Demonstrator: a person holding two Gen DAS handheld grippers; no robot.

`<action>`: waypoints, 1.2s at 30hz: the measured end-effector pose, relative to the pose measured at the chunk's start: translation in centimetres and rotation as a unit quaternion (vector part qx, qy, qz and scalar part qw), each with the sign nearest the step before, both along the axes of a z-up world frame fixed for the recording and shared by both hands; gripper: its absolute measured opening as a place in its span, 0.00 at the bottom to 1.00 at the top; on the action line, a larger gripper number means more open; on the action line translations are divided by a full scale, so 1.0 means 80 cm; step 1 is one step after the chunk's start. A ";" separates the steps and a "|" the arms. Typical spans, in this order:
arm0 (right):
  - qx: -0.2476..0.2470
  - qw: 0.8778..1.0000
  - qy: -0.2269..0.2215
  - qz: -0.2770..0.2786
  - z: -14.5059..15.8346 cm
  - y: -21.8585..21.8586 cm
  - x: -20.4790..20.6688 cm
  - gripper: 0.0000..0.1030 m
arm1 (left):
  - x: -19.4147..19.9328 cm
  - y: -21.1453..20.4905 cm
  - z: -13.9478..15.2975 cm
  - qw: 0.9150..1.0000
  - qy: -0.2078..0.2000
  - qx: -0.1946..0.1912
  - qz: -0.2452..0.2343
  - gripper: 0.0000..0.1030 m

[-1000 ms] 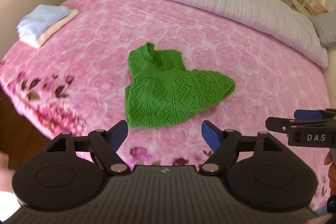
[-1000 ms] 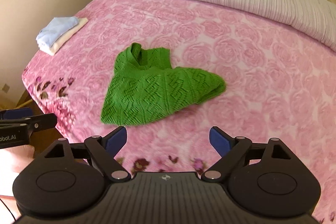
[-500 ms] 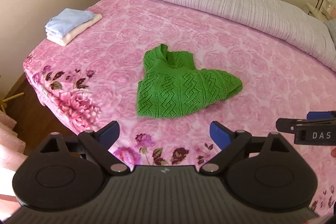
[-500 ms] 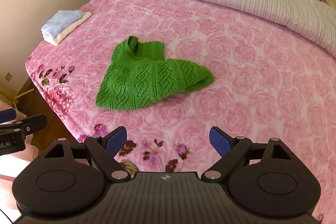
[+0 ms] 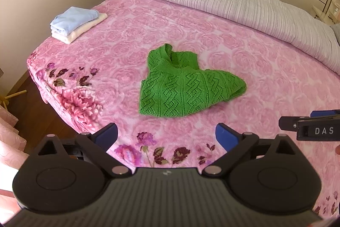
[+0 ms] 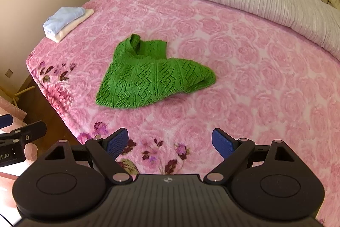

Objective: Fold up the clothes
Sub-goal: 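Reposition both tools above the loosely spread green vest, then grasp the vest hem with both grippers and pull it straight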

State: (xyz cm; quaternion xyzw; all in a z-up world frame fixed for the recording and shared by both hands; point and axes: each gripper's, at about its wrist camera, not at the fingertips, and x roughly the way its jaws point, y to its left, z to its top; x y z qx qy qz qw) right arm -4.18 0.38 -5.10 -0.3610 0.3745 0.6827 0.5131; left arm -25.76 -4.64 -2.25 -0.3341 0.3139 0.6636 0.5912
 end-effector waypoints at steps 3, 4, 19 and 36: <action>0.001 1.000 0.003 0.001 -0.001 0.007 0.000 0.86 | -0.003 0.005 -0.002 1.000 0.000 -0.001 0.002 0.95; 0.001 1.000 0.003 0.001 -0.001 0.010 0.000 0.86 | -0.003 0.007 -0.002 1.000 -0.001 -0.001 0.003 0.95; -0.018 1.000 0.015 0.011 -0.033 0.075 0.008 0.86 | -0.018 0.064 -0.032 0.999 -0.017 -0.015 0.025 0.96; -0.111 0.993 0.022 -0.025 -0.187 0.207 0.049 0.83 | -0.082 0.197 -0.184 0.987 -0.110 -0.108 0.047 0.81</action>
